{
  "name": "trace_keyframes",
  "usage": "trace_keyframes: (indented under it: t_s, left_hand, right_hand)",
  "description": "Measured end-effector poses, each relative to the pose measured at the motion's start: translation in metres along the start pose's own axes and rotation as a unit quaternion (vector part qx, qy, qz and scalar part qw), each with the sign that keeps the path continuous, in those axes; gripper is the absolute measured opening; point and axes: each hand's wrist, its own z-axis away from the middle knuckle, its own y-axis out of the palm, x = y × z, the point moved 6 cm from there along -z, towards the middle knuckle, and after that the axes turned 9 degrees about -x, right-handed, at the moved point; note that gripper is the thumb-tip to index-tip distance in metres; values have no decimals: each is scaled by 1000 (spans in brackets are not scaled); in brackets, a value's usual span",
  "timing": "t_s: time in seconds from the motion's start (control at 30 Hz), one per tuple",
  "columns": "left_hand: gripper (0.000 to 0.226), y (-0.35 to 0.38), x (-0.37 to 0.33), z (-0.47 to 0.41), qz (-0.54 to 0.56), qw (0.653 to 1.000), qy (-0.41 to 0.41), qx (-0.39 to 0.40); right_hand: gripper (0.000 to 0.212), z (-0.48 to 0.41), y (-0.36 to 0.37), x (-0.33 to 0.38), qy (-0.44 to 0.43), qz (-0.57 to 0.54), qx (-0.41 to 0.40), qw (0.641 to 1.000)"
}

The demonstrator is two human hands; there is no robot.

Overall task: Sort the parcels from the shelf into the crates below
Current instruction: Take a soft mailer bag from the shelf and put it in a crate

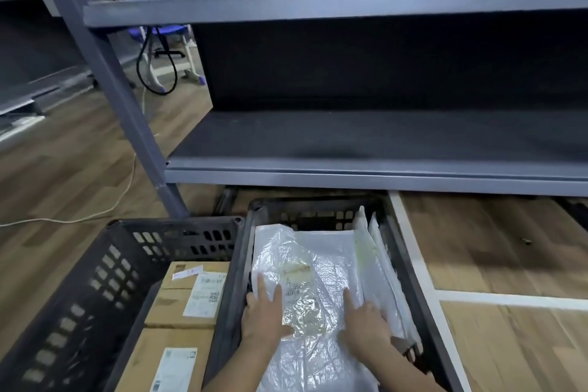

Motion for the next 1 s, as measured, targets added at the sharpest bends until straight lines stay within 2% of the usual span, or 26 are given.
trace_keyframes:
  t_s: [0.23, 0.33, 0.47, 0.7, 0.8, 1.0]
  left_hand:
    - [96, 28, -3, -47, -48, 998, 5, 42]
    - [92, 43, -1, -63, -106, 993, 15, 47]
    - [92, 57, -4, -77, -98, 993, 40, 51]
    - [112, 81, -21, -79, 2, 989, 110, 99]
    - [115, 98, -24, -84, 11, 985, 121, 121]
    - [113, 108, -23, -90, -4, 986, 124, 109]
  right_hand:
    - [79, -42, 15, 11, -39, 166, -32, 985]
    - [73, -59, 22, 21, -109, 234, -67, 964]
    - [84, -79, 36, 18, -143, 234, -57, 960]
    - [85, -88, 50, 12, -163, 198, -14, 966]
    - [82, -94, 56, 12, -155, 222, -3, 963]
    - [78, -102, 71, 13, -135, 293, 14, 946]
